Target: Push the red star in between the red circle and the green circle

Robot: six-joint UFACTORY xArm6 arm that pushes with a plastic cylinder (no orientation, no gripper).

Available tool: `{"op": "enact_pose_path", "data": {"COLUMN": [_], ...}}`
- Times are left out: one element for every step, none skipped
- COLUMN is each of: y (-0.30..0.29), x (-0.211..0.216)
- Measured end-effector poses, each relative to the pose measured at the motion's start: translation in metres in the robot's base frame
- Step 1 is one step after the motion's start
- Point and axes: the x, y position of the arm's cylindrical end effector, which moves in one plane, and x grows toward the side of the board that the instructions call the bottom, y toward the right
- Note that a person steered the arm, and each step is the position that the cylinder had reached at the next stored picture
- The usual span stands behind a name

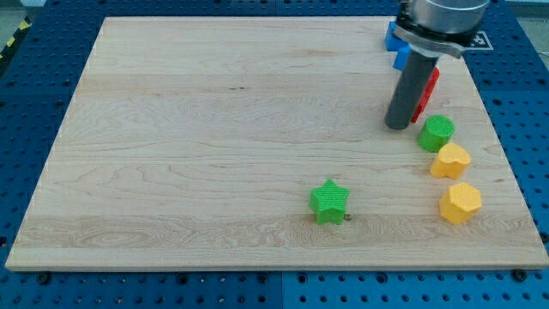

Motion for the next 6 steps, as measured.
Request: {"op": "enact_pose_path", "data": {"y": [-0.021, -0.017, -0.004, 0.013, 0.021, 0.008], "x": [-0.011, -0.034, -0.035, -0.035, -0.035, -0.035]}}
